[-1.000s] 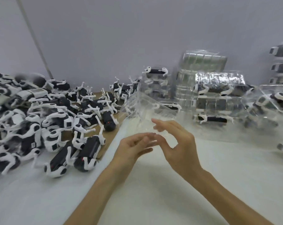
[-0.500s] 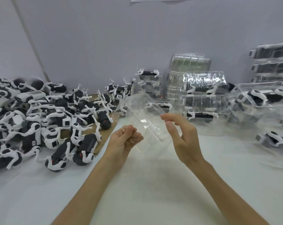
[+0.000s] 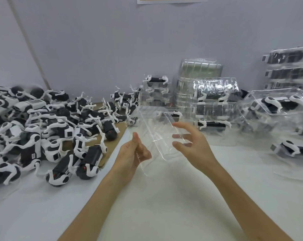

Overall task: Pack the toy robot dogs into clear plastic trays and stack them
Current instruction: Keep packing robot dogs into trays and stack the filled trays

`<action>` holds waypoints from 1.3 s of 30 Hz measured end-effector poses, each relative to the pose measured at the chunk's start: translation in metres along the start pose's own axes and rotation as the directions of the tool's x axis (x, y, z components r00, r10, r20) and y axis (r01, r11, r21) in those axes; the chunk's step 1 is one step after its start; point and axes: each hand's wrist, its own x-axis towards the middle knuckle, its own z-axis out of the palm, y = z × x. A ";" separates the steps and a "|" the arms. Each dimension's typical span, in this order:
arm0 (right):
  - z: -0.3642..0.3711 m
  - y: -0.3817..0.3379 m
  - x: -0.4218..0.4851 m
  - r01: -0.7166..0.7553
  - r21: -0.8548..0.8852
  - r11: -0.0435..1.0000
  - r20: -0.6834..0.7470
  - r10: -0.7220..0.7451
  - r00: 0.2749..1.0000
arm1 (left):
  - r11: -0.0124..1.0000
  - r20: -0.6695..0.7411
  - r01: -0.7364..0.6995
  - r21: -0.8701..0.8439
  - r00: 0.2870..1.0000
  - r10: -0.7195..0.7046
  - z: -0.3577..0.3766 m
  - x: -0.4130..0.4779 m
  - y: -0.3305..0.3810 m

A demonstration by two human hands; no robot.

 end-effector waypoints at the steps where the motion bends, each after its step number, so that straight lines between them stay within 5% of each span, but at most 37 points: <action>1: 0.000 0.001 0.001 -0.007 0.018 1.000 -0.036 0.007 0.999 | 1.000 -0.035 0.015 0.007 0.999 -0.014 0.000 0.001 0.000; 5: -0.011 0.005 0.007 -0.028 0.136 0.990 -0.166 0.050 0.985 | 0.994 -0.072 0.109 0.016 0.992 -0.107 -0.005 0.005 -0.002; 16: -0.031 0.021 0.015 -0.028 -0.032 0.999 -0.428 0.012 0.904 | 0.955 -0.150 0.147 0.257 0.983 -0.110 -0.002 0.000 -0.007; 21: -0.045 0.029 0.016 -0.188 0.029 0.982 -0.195 0.189 0.962 | 0.977 -0.385 0.128 0.168 0.921 -0.055 -0.018 0.009 0.005; 26: -0.044 0.034 0.014 -0.294 -0.023 0.956 0.113 0.295 0.949 | 0.988 -0.442 0.128 0.087 0.894 -0.076 -0.033 0.028 0.016; 31: -0.042 0.030 0.015 -0.282 -0.038 0.959 0.104 0.284 0.953 | 0.964 -0.500 0.219 0.152 0.858 -0.116 -0.030 0.067 0.024; 35: -0.044 0.028 0.015 -0.267 -0.021 0.963 -0.009 0.267 0.964 | 0.893 -0.552 0.227 0.390 0.833 0.029 -0.029 0.084 0.025; 39: -0.043 0.022 0.015 -0.202 0.014 0.979 -0.118 0.202 0.972 | 0.899 -0.557 0.082 0.431 0.807 0.193 -0.018 0.083 0.025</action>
